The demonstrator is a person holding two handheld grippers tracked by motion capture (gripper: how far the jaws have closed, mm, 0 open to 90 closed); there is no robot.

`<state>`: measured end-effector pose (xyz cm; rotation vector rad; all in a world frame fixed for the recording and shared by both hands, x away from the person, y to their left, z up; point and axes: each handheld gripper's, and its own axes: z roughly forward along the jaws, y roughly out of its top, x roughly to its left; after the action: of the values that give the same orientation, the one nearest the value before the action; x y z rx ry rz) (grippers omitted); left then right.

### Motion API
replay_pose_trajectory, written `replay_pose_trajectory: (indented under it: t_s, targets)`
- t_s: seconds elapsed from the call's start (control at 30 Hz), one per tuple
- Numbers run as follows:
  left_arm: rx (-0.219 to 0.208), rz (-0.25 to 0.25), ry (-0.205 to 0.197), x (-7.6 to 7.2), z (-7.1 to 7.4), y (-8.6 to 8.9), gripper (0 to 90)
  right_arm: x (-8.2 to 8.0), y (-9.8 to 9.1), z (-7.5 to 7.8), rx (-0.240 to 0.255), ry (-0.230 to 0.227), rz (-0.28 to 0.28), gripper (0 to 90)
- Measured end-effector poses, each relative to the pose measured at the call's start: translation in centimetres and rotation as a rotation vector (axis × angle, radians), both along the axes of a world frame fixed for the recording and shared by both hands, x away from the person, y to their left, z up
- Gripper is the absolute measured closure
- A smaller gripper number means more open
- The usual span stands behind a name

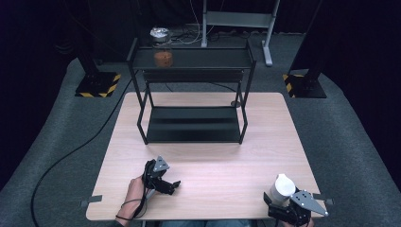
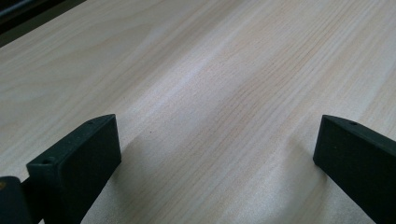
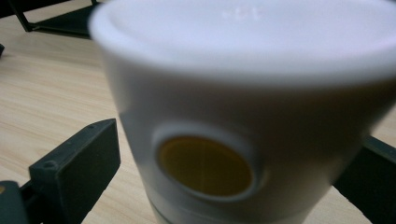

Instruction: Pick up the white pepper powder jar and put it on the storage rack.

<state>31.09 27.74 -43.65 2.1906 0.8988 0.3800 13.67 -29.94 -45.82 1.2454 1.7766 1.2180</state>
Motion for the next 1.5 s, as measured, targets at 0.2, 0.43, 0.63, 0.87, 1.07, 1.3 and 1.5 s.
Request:
replay_pose_trajectory:
  t_s: [0.2, 0.43, 0.63, 0.87, 1.07, 1.3, 1.5]
  targets:
    - [-0.001, -0.006, 0.000, 0.0, 0.0, 0.0, 0.2, 0.0, -0.4, -0.6, 0.007, 0.007, 0.010, 16.6]
    - [0.000, -0.036, 0.000, 0.3, 0.0, 0.4, 0.2, 0.3, -1.3, -1.6, 0.044, 0.018, 0.030, 27.9]
    - [0.002, -0.053, -0.001, 0.4, 0.0, 0.5, 0.2, 0.1, -1.0, -1.8, 0.022, -0.003, 0.028, 29.0]
    - [0.001, -0.060, 0.000, 0.5, 0.0, 0.5, 0.2, 0.4, -1.7, -1.8, 0.048, -0.009, 0.053, 29.2]
    - [0.001, -0.061, 0.000, 0.5, 0.0, 0.5, 0.2, 1.7, -2.1, -0.9, 0.050, -0.019, 0.130, 29.2]
    - [0.001, -0.060, 0.000, 0.5, 0.0, 0.5, 0.2, 3.8, -1.6, 0.4, 0.020, -0.027, 0.228, 29.2]
    - [0.001, -0.061, 0.000, 0.5, 0.0, 0.5, 0.2, 5.8, -1.0, 0.6, 0.005, -0.027, 0.307, 29.2]
